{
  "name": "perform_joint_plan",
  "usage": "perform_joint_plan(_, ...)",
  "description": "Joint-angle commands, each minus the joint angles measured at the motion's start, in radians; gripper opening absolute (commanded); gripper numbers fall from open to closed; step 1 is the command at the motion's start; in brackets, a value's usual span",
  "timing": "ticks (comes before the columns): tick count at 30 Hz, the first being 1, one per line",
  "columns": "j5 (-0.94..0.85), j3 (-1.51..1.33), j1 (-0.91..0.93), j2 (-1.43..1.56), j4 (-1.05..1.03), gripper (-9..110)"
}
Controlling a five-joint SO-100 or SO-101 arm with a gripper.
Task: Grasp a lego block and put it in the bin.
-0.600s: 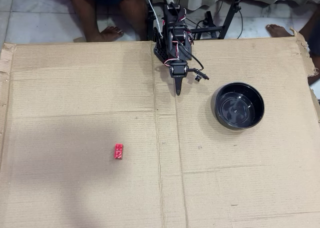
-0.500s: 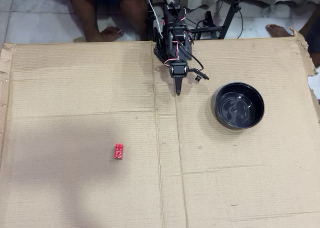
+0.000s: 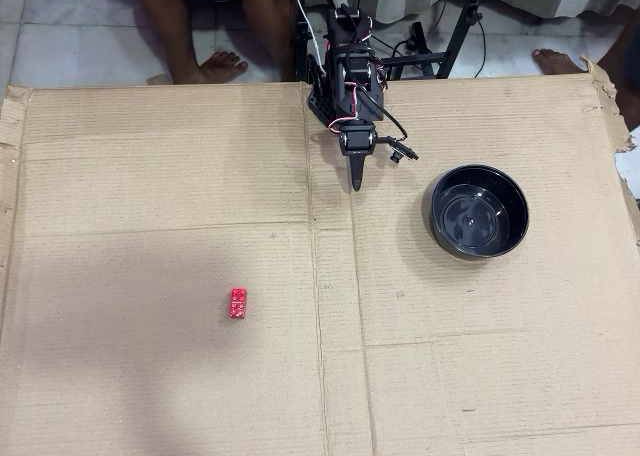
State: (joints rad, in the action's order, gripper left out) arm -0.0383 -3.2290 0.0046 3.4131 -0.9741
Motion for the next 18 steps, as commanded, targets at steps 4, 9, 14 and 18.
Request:
perform_joint_plan(4,0.0,-0.008,0.008,0.011,-0.002,0)
perform_joint_plan(9,0.0,-0.008,0.008,0.011,-0.002,1)
perform_joint_plan(14,0.0,-0.008,0.008,0.011,-0.002,1)
perform_joint_plan(18,0.009,-0.008,0.011,0.011,-0.003,0)
